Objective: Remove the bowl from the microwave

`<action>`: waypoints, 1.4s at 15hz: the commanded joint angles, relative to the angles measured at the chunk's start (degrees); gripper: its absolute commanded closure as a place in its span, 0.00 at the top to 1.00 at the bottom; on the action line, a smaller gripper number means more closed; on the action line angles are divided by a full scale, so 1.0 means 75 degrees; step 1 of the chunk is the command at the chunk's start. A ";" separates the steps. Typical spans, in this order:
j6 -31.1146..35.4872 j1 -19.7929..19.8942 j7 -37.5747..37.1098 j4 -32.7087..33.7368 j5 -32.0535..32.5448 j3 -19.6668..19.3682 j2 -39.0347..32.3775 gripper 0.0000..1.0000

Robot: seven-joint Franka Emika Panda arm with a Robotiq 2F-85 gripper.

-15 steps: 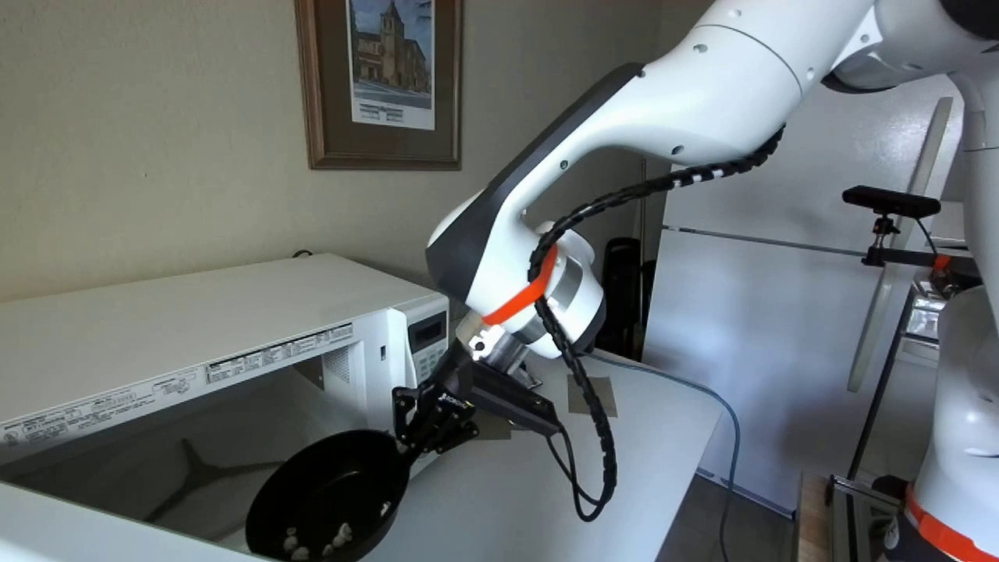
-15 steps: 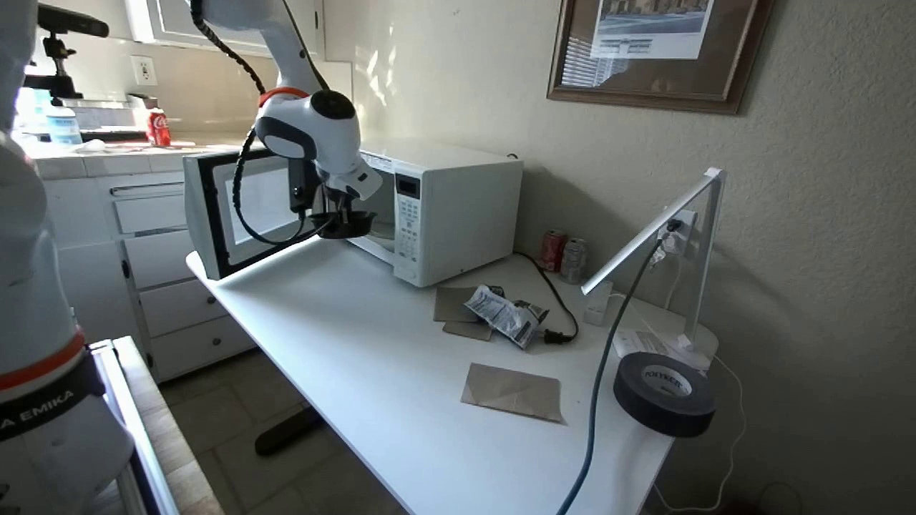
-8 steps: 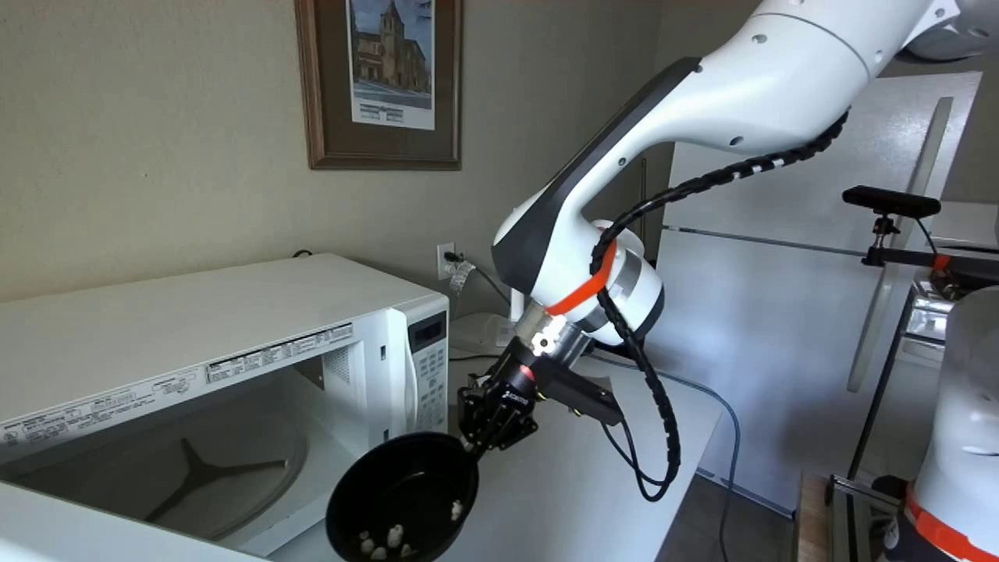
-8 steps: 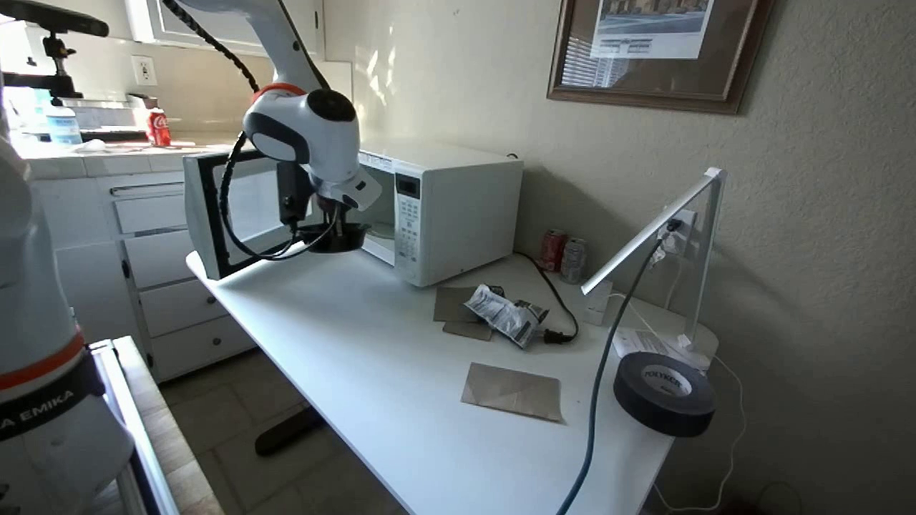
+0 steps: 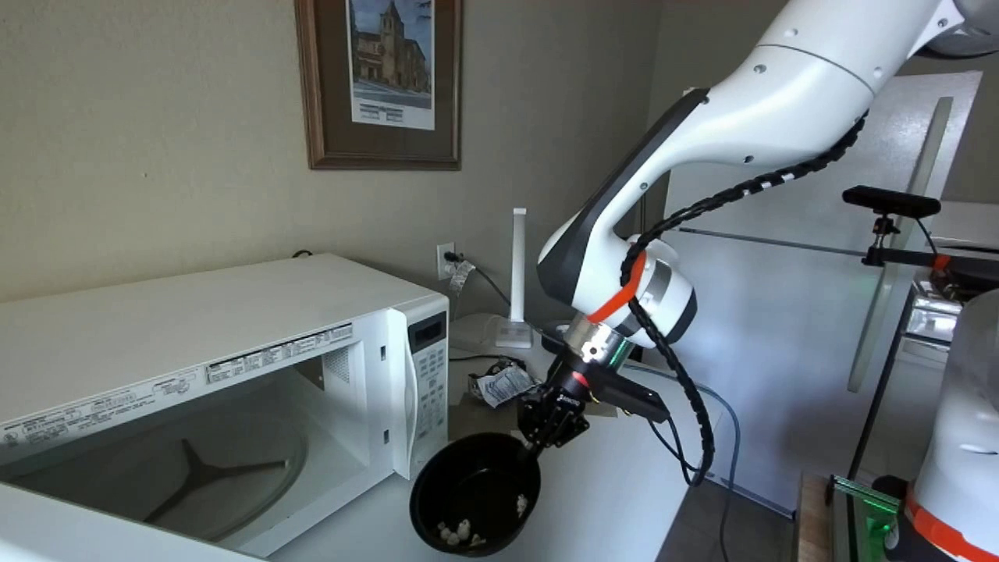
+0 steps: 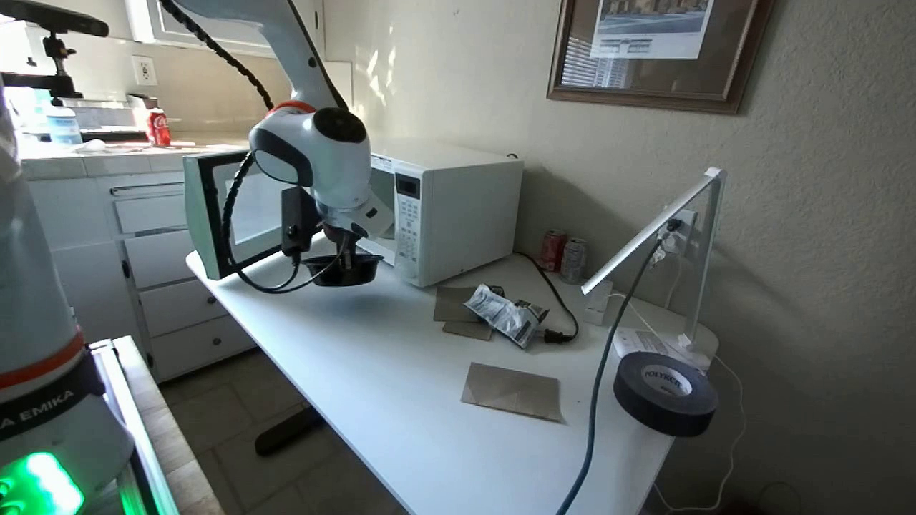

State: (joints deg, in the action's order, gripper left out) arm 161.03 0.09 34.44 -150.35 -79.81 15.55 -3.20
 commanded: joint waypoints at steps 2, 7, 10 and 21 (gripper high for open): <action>-0.0331 0.0239 0.0227 -0.0427 0.0141 -0.0241 0.0066 0.02; -0.0199 0.0279 0.0069 -0.0552 0.0323 -0.0343 -0.0089 0.32; -0.0213 0.0235 -0.0176 -0.0596 0.0640 -0.0343 0.0087 0.47; -0.0643 -0.0350 -0.3017 -0.0394 0.3939 -0.0448 0.1601 1.00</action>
State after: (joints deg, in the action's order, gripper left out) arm 159.26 1.11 19.07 -153.10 -57.49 14.16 3.90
